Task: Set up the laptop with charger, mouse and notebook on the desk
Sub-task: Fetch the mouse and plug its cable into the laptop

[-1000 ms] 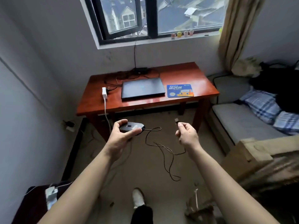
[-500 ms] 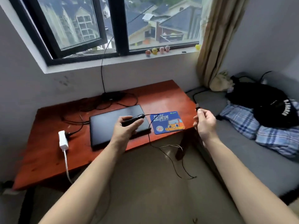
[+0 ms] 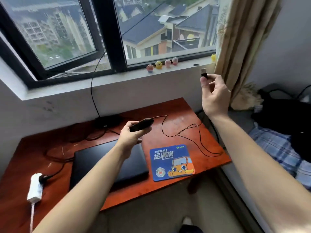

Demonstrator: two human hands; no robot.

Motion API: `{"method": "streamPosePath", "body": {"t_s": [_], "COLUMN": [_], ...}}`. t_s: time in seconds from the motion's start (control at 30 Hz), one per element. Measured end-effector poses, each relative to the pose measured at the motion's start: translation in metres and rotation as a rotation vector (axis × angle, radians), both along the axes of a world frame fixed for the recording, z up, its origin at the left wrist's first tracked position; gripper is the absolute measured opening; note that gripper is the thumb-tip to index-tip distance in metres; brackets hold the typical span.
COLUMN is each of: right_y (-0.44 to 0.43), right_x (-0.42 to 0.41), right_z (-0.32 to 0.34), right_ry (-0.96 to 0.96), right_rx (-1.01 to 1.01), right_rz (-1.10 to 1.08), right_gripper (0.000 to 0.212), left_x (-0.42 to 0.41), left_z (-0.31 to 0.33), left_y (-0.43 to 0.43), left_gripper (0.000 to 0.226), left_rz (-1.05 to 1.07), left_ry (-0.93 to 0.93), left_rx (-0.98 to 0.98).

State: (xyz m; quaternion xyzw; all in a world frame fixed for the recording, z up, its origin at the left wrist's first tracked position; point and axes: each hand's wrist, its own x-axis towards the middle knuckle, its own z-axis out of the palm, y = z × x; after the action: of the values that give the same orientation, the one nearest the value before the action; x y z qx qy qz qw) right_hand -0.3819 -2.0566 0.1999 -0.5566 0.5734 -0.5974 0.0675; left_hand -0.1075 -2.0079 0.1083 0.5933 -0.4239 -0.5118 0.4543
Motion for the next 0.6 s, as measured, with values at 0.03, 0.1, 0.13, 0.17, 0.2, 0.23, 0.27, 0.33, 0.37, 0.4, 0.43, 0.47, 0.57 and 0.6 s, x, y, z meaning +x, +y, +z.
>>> {"method": "streamPosePath", "body": {"t_s": [0.03, 0.1, 0.13, 0.17, 0.2, 0.23, 0.27, 0.33, 0.37, 0.4, 0.43, 0.47, 0.57, 0.6], "right_y": [-0.019, -0.054, -0.070, -0.087, -0.099, -0.112, -0.122, -0.139, -0.145, -0.145, -0.147, -0.148, -0.140, -0.133], "right_x": [-0.005, -0.015, -0.021, -0.027, -0.031, -0.034, -0.037, -0.040, -0.041, -0.043, -0.043, -0.044, -0.045, -0.045], "right_z": [0.002, 0.003, 0.002, -0.002, -0.007, -0.015, -0.024, -0.049, -0.066, -0.079, -0.096, -0.113, -0.174, -0.195], "right_ry": [-0.007, -0.041, -0.050, -0.047, -0.041, -0.030, -0.023, -0.024, -0.021, -0.013, 0.008, 0.036, 0.111, 0.110], "right_rx": [-0.009, -0.029, -0.032, -0.028, -0.024, -0.016, 0.009, 0.113, 0.180, 0.244, 0.324, 0.412, 0.710, 0.813], "right_rz": [0.031, 0.124, 0.168, 0.202, 0.223, 0.238, 0.252, 0.281, 0.296, 0.311, 0.331, 0.355, 0.432, 0.458], "right_gripper": [0.031, 0.025, 0.020, 0.017, 0.015, 0.015, 0.015, 0.018, 0.018, 0.017, 0.016, 0.016, 0.020, 0.022], "left_x": [-0.008, -0.025, -0.032, -0.041, -0.048, -0.055, -0.062, -0.074, -0.078, -0.081, -0.083, -0.084, -0.088, -0.089], "left_z": [0.005, 0.012, 0.014, 0.015, 0.013, 0.009, 0.002, -0.017, -0.030, -0.039, -0.052, -0.065, -0.110, -0.126], "left_y": [-0.018, -0.051, -0.065, -0.079, -0.087, -0.095, -0.101, -0.111, -0.112, -0.111, -0.111, -0.112, -0.104, -0.100], "left_gripper": [0.040, 0.033, 0.032, 0.031, 0.032, 0.034, 0.038, 0.046, 0.049, 0.050, 0.051, 0.051, 0.045, 0.046], "left_rz": [0.030, 0.090, 0.113, 0.139, 0.167, 0.199, 0.227, 0.276, 0.296, 0.302, 0.304, 0.306, 0.341, 0.355], "left_ry": [0.017, 0.057, 0.069, 0.079, 0.084, 0.094, 0.101, 0.111, 0.125, 0.143, 0.161, 0.173, 0.223, 0.247], "left_rx": [0.006, 0.024, 0.036, 0.050, 0.071, 0.094, 0.123, 0.199, 0.243, 0.282, 0.323, 0.367, 0.502, 0.549]}}
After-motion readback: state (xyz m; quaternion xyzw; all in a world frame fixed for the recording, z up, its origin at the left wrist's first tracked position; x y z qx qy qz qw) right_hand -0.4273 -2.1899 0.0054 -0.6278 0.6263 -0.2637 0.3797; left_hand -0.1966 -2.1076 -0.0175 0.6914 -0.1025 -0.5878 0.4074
